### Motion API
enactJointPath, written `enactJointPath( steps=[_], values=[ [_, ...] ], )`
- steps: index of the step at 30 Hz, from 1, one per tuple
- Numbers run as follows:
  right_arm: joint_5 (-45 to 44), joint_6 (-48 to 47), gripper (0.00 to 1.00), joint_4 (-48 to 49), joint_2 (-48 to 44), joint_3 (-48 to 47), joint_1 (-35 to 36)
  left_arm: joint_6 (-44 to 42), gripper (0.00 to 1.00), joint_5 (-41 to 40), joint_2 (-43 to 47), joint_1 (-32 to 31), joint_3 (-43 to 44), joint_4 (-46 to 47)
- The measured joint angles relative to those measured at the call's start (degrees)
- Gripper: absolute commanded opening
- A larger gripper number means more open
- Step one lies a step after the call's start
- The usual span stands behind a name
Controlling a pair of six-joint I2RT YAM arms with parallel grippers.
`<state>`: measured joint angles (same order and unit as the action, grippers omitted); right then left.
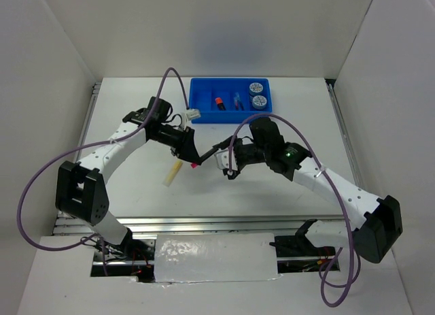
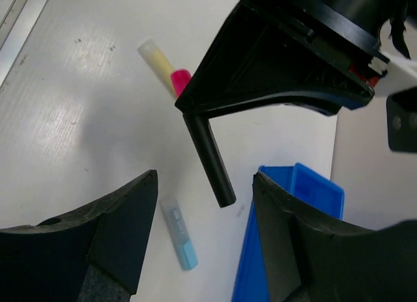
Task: Sort the stationery into containers
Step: Pick up the stationery from the center of the board, then place the stationery in the storage box.
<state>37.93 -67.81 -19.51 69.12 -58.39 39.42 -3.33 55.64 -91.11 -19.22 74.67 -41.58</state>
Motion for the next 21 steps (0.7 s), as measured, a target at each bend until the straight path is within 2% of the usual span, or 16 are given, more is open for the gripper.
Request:
enactJointPath(
  steps=[13,21],
  values=[
    [-1.51,-8.22,0.56,-0.35,2.16,1.84,3.50,-1.36,0.06,3.17,-1.42,-2.32,0.09,-4.00],
    [-4.98,-10.64,0.41,-0.46,3.91,1.84,4.81,-1.44,0.06,3.19,-1.88,-2.73,0.50,-4.74]
  ],
)
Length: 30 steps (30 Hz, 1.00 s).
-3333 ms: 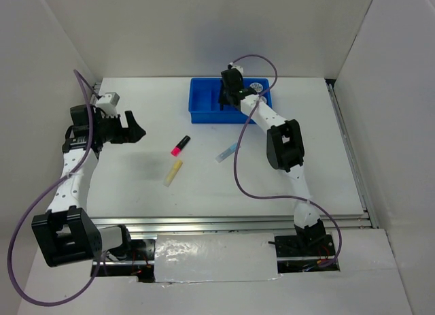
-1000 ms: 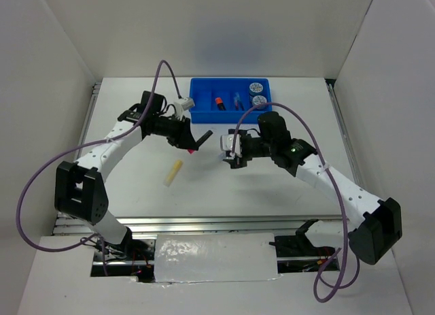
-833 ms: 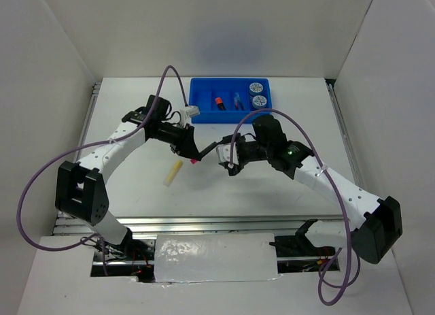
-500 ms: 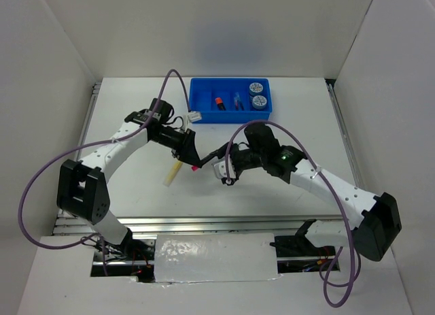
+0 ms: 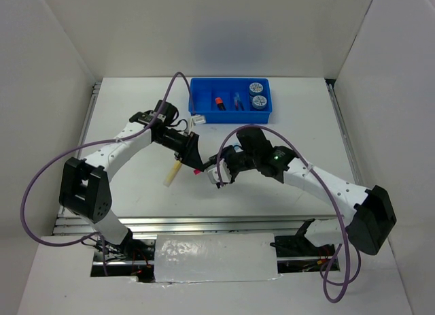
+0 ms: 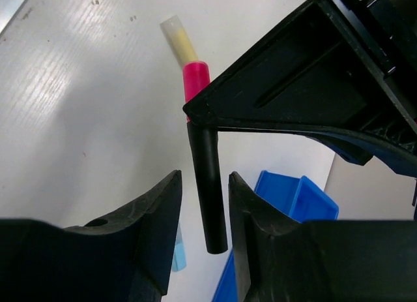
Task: Sort the stationery into containers
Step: Place the stationery in the storage box.
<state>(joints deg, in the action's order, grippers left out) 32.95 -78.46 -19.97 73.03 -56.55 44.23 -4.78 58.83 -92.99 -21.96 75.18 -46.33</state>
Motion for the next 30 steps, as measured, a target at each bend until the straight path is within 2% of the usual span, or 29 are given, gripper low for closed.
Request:
enactJointPath(
  steps=[2,3,4,5,8,12,14,16,17,21,25,28,30],
  values=[
    [-0.81,-0.70,0.34,0.00,0.31,0.00,0.26,0.00,0.09,0.00,-0.02,0.00,0.00,0.02],
    [-0.98,-0.96,0.27,-0.02,0.46,0.00,0.26,-0.02,0.12,-0.02,-0.02,0.00,0.00,0.02],
    [-1.20,-1.22,0.24,0.07,0.57,0.00,0.26,-0.02,0.17,-0.07,-0.02,0.00,0.00,0.00],
    [-1.33,-1.36,0.21,0.15,0.63,0.00,0.26,0.00,0.25,-0.13,-0.04,0.00,0.00,0.00],
    [-1.92,-1.60,0.07,-0.09,0.70,0.00,0.26,0.20,0.39,-0.46,0.04,0.00,-0.17,0.98],
    [-2.08,-1.86,0.03,0.04,0.74,0.22,0.24,0.70,0.49,-0.70,1.86,0.02,-2.78,4.52],
    [-2.08,-2.19,0.01,0.42,0.74,0.48,0.09,0.70,0.61,-1.18,3.21,0.09,-4.00,5.73],
    [-2.10,-2.64,0.01,0.31,0.74,0.81,-0.46,1.29,0.96,-1.84,4.70,0.55,-4.92,6.97],
    [-2.08,-2.91,0.00,0.24,0.74,0.87,-0.85,2.29,0.99,-2.51,5.75,1.18,-5.42,8.04],
    [-2.05,-4.24,0.00,0.17,0.70,1.46,-3.61,8.48,0.99,-6.12,12.74,7.80,-9.57,15.28],
    [-1.09,-3.54,0.00,-0.04,1.46,1.81,-7.96,12.81,0.99,-9.77,18.21,17.16,-10.71,20.79],
    [-0.35,2.47,0.00,1.07,5.35,0.11,-11.61,16.09,0.99,-13.05,19.71,23.69,-11.50,25.46],
    [-0.28,12.70,0.00,2.54,11.34,-4.44,-14.14,18.03,0.99,-15.74,20.63,27.36,-12.79,27.54]
  ],
)
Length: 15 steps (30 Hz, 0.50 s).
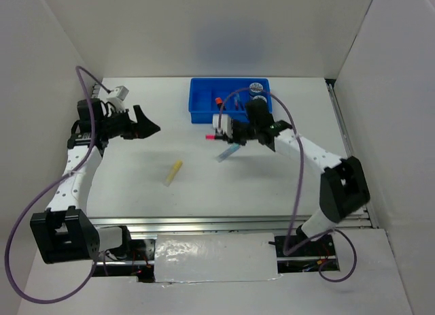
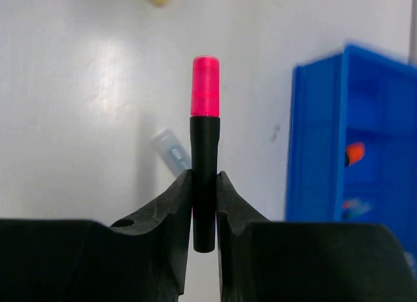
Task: Sort the stationery into containers
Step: Place the stationery in the storage box.
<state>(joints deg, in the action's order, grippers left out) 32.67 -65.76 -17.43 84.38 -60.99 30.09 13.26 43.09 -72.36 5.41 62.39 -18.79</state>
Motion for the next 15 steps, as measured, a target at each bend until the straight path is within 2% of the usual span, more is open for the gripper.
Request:
enactJointPath(
  steps=[2,5,8,10,15],
  values=[
    [-0.68,13.66,0.00,0.92,7.96,-8.81,-2.32,2.16,0.99,-3.06,1.16,2.25,-2.23,1.77],
    [-3.56,34.29,0.00,2.08,20.68,-27.15,-5.53,3.87,0.99,-7.48,3.43,2.16,-7.19,3.41],
    [-9.03,53.40,0.00,3.08,31.76,-44.85,-7.67,3.98,0.99,-11.26,5.25,1.27,-11.74,4.44],
    [-14.71,63.49,0.00,2.75,37.05,-53.22,-8.59,4.04,0.99,-13.66,6.47,1.14,-14.43,5.05],
    [-29.77,79.56,0.00,2.29,42.71,-59.56,-8.00,4.09,0.99,-17.38,7.76,1.14,-16.48,6.67]
  ],
)
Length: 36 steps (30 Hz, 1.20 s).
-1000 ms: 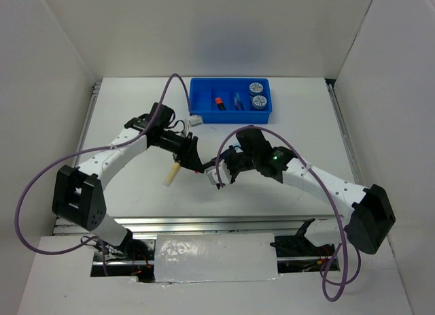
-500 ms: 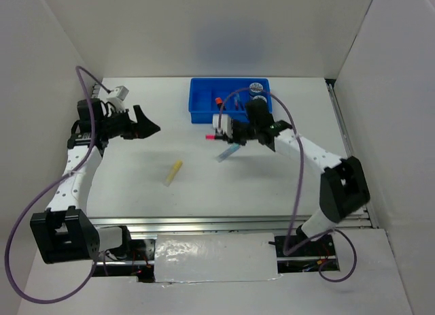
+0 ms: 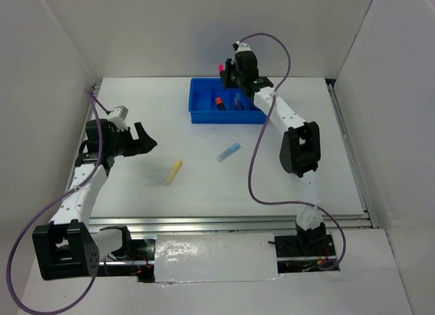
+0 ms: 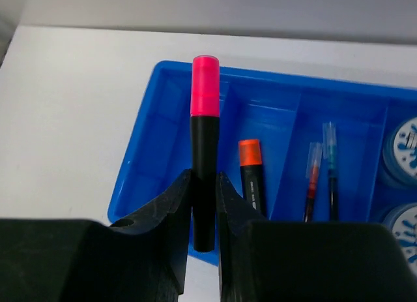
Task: Sort the stationery into containers
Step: Place the stationery in the storage box.
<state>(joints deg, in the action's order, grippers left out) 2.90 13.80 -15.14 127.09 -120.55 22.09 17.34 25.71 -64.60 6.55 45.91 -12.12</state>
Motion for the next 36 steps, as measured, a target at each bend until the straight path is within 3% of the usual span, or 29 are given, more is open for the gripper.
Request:
enactJointPath(
  steps=[6,14,15,19,20,26,32,36],
  values=[
    [-12.81,9.84,0.00,-0.79,5.27,-0.92,3.13,-0.11,0.99,-2.54,0.61,-0.17,-1.29,1.40],
    [-17.33,14.08,0.01,-1.64,9.38,-0.92,4.17,-3.69,0.99,-5.18,0.61,-2.56,-1.60,0.90],
    [-17.59,14.25,0.07,-1.66,9.73,-0.92,4.17,-4.17,0.99,-5.53,0.61,-2.97,-1.60,0.66],
    [-18.49,14.91,0.52,-1.64,10.43,-0.92,4.11,-8.20,0.99,-5.90,0.52,-4.24,-1.42,-1.75],
    [-18.53,15.32,0.55,-1.64,10.43,-0.92,4.07,-8.96,0.99,-5.97,0.44,-4.81,-1.38,-2.49],
    [-17.73,15.10,0.61,-1.66,10.43,-0.92,4.00,-14.19,0.77,-10.01,-2.25,-12.87,0.35,-6.80],
    [-14.71,15.26,0.62,-3.45,8.72,-0.46,3.56,-16.00,0.72,-16.70,-6.71,-18.95,1.68,-10.71],
    [-10.71,15.28,0.61,-6.34,1.11,2.97,2.45,-15.39,0.72,-19.63,-10.34,-21.53,1.92,-12.85]
  ],
)
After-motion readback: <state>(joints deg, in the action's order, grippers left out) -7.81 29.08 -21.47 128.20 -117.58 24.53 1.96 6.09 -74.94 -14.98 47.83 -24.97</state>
